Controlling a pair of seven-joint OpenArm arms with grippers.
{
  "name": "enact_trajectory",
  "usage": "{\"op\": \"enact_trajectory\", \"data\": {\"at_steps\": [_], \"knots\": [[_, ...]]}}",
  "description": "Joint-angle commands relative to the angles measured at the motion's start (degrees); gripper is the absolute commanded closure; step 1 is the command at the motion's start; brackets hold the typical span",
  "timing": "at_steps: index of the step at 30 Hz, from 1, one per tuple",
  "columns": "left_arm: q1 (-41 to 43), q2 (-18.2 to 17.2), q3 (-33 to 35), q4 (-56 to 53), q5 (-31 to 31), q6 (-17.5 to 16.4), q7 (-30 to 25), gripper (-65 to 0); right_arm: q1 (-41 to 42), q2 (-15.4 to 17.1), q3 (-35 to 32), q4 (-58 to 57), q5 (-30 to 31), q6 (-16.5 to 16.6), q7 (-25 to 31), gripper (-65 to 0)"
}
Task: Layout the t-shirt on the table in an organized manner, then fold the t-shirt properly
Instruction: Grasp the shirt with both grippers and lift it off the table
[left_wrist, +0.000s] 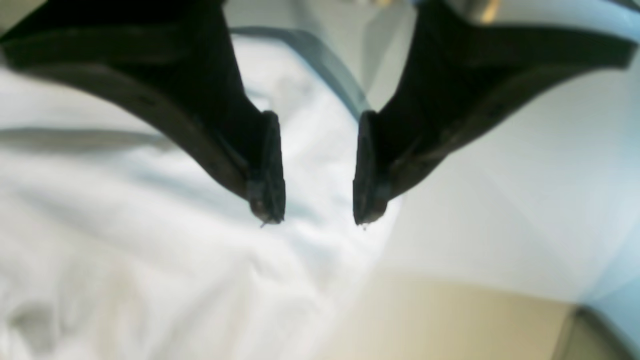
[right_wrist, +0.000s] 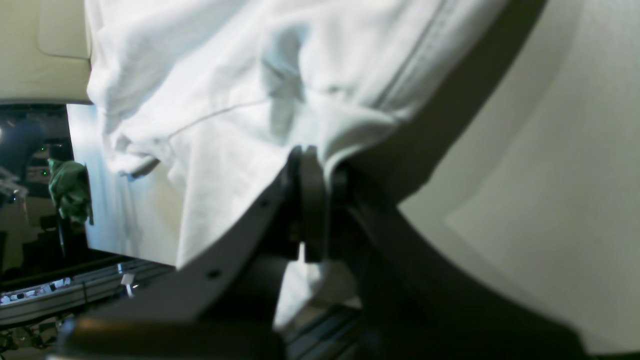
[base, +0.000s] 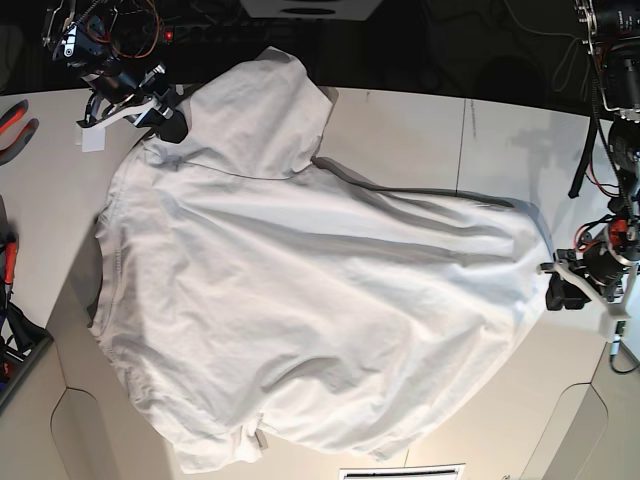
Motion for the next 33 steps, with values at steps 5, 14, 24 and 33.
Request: {"op": "enact_trajectory", "data": {"at_steps": [5, 14, 24, 33], "knots": [[-1.0, -1.1, -9.6, -1.9, -7.8, -2.3, 2.6, -24.1, 0.0, 0.4, 0.1, 1.0, 0.9, 0.5, 0.5, 0.0], [-1.1, -1.1, -11.4, -22.8, -15.4, -7.3, 2.6, -32.5, 0.0, 1.0, 0.1, 1.0, 0.9, 0.5, 0.5, 0.0], [-1.0, 1.9, -11.3, -24.6, -18.2, -8.8, 7.3, -33.0, 0.0, 1.0, 0.1, 1.0, 0.9, 0.5, 0.4, 0.0], [-1.0, 3.5, -10.8, -24.6, -18.2, -10.0, 11.0, -33.0, 0.0, 1.0, 0.1, 1.0, 1.3, 0.5, -0.3, 0.0]]}}
